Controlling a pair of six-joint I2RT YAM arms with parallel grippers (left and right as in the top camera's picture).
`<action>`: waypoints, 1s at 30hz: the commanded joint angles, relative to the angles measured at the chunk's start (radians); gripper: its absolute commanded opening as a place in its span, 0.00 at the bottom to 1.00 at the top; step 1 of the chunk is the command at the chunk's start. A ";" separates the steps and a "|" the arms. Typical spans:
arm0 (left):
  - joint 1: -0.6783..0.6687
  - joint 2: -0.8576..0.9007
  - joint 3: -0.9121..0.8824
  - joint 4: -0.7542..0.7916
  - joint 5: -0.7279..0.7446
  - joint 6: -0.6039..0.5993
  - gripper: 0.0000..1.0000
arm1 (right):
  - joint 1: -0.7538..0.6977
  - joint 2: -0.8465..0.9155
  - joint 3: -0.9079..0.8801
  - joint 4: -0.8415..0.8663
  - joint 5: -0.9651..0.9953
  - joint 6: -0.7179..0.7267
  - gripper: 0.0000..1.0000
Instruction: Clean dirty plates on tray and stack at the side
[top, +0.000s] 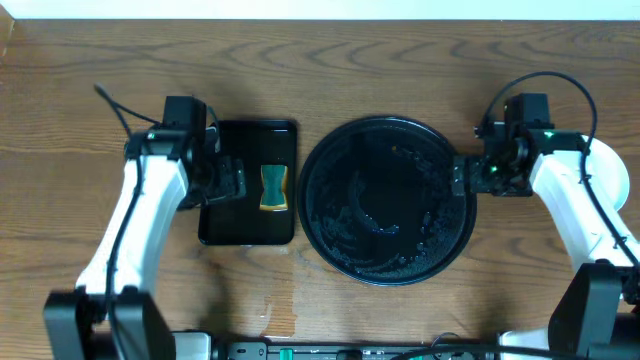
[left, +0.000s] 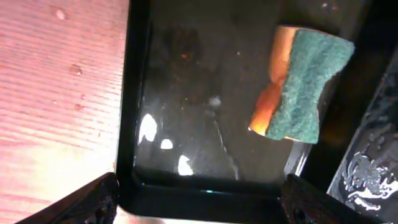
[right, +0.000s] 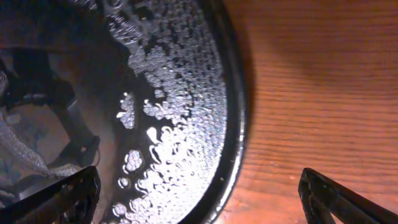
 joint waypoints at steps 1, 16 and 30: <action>0.002 -0.106 -0.072 0.027 -0.009 0.021 0.84 | 0.042 -0.075 -0.061 0.029 0.022 0.028 0.99; 0.002 -0.614 -0.279 0.116 -0.009 0.035 0.84 | 0.157 -0.619 -0.334 0.114 0.107 0.047 0.99; 0.002 -0.614 -0.279 0.116 -0.009 0.035 0.84 | 0.157 -0.653 -0.334 0.109 0.107 0.047 0.99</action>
